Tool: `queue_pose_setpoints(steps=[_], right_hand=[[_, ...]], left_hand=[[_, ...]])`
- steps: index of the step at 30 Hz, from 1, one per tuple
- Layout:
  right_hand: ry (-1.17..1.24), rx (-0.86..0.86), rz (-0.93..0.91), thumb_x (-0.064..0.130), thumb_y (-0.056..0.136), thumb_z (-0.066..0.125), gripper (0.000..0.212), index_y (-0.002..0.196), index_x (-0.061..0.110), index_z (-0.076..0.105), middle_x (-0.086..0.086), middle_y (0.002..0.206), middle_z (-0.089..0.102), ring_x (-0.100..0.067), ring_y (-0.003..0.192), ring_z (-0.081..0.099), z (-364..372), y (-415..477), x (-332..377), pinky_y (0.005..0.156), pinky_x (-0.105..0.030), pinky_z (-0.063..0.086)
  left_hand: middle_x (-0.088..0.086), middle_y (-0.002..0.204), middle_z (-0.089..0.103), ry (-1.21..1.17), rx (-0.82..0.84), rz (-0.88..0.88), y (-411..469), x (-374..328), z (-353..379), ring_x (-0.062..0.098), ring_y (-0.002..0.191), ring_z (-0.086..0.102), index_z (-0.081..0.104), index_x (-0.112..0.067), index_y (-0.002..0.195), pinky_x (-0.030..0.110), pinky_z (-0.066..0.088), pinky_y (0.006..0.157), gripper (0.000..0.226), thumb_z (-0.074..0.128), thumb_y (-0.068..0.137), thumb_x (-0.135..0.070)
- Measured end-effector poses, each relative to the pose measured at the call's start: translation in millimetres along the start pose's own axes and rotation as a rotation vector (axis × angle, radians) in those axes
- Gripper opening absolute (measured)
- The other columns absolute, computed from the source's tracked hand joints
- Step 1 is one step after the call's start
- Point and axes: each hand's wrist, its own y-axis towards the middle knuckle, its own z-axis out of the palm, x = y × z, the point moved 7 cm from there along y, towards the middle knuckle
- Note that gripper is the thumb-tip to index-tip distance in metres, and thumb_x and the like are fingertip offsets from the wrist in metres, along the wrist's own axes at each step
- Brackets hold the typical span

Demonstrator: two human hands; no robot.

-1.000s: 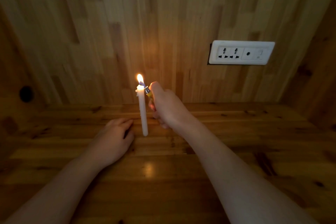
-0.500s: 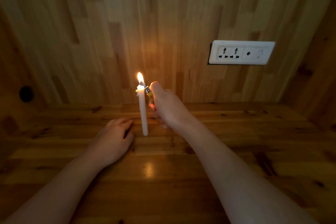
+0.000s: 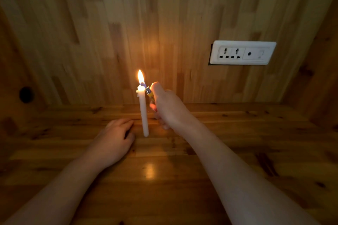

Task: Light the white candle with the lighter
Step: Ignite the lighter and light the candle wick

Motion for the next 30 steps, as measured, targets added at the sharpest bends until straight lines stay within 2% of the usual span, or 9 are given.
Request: queue_pose_setpoints(steps=[8,12,16,20,27,30], right_hand=[[-0.006,0.006,0.0,0.049,0.101,0.027,0.042,0.071,0.025,0.043,0.0,0.07,0.049,-0.014,0.058,0.044,1.1,0.1,0.0,0.054,-0.031,0.037],[-0.023,0.006,-0.087,0.042,0.098,0.021,0.038,0.066,0.028,0.037,-0.002,0.063,0.042,-0.021,0.055,0.039,2.5,-1.9,7.4,0.057,-0.039,0.038],[-0.017,-0.013,-0.008,0.05,0.1,0.027,0.041,0.069,0.027,0.042,0.0,0.07,0.049,-0.016,0.058,0.045,0.5,-0.1,0.9,0.055,-0.033,0.039],[-0.048,-0.01,-0.077,0.045,0.096,0.021,0.039,0.066,0.026,0.038,-0.005,0.068,0.043,-0.026,0.063,0.042,2.9,0.4,5.8,0.061,-0.041,0.038],[0.005,-0.017,-0.007,0.057,0.089,0.029,0.051,0.057,0.024,0.052,0.005,0.053,0.047,-0.015,0.048,0.042,1.8,4.9,-3.9,0.046,-0.028,0.039],[-0.045,0.004,-0.076,0.054,0.083,0.024,0.047,0.057,0.032,0.056,0.003,0.058,0.047,-0.02,0.052,0.042,3.2,4.8,-0.1,0.048,-0.033,0.043]], left_hand=[[-0.003,0.146,0.042,-0.014,0.01,0.009,0.3,0.3,0.2,0.017,0.132,0.032,0.043,-0.021,0.14,0.031,0.027,0.107,0.051,0.042,0.091,-0.038],[-0.003,0.146,0.043,-0.018,0.01,0.014,0.4,0.6,0.6,0.018,0.132,0.033,0.044,-0.02,0.139,0.033,0.028,0.109,0.051,0.043,0.091,-0.038],[-0.002,0.146,0.043,-0.018,0.015,0.02,0.5,0.4,1.0,0.018,0.133,0.032,0.044,-0.02,0.139,0.035,0.028,0.11,0.052,0.042,0.091,-0.038],[-0.002,0.146,0.042,-0.024,0.014,0.007,0.5,0.9,1.1,0.018,0.133,0.032,0.044,-0.02,0.139,0.035,0.028,0.11,0.051,0.043,0.091,-0.038],[-0.004,0.147,0.04,-0.019,0.029,-0.02,-0.4,1.2,1.4,0.017,0.133,0.031,0.041,-0.023,0.14,0.038,0.03,0.109,0.053,0.041,0.091,-0.041],[-0.003,0.147,0.041,-0.018,0.023,-0.01,-0.6,-1.2,0.1,0.019,0.133,0.032,0.043,-0.022,0.14,0.039,0.03,0.11,0.052,0.041,0.091,-0.04]])
